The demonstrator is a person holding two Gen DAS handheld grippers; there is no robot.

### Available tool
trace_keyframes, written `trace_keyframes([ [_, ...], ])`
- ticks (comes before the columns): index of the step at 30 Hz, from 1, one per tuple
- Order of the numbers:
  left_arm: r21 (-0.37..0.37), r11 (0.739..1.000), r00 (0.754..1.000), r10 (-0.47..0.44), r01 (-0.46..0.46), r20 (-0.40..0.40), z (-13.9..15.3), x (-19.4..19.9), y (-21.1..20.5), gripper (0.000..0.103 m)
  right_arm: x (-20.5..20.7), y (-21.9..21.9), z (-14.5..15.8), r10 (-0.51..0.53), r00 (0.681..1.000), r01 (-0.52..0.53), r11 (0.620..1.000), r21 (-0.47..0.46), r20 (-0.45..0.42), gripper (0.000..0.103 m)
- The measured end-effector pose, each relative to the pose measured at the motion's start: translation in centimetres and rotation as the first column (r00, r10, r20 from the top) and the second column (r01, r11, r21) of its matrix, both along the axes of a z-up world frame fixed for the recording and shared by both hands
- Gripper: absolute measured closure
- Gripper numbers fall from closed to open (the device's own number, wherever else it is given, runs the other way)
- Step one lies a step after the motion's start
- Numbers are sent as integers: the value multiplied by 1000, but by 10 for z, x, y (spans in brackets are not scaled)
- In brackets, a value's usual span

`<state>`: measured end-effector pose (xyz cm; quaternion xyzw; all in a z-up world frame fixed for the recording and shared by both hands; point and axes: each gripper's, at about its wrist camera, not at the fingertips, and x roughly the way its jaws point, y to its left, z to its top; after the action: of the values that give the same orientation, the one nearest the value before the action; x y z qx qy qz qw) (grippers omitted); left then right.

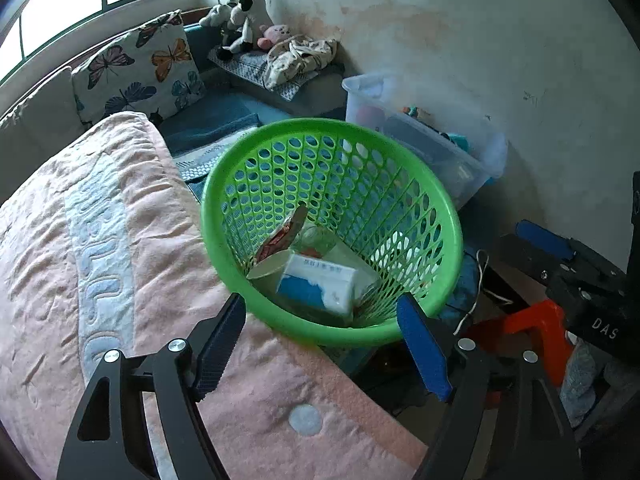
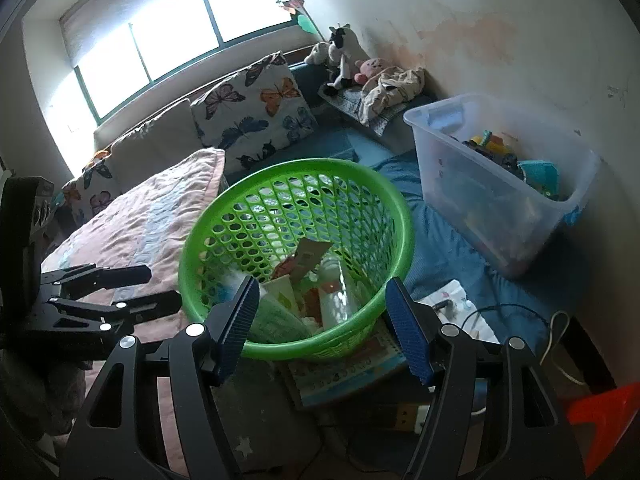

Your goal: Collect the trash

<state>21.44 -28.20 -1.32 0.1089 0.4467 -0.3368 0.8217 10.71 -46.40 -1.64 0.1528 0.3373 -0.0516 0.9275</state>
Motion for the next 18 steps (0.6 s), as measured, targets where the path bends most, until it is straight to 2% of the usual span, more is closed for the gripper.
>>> trace_keyframes([
  [14,-65,992,990,112,-106,87,33,-26,70,28,-6,47,21,97,995,-96,995,-27,35,35],
  [16,-79,989,987,133,-126,92,37,-31,82,26,-5,55,23,111,993,-110,993,-37,31,27],
  [18,-85,986,983,152,-144,104,40,-36,92,26,-6,67,25,123,992,-121,991,-65,33,27],
])
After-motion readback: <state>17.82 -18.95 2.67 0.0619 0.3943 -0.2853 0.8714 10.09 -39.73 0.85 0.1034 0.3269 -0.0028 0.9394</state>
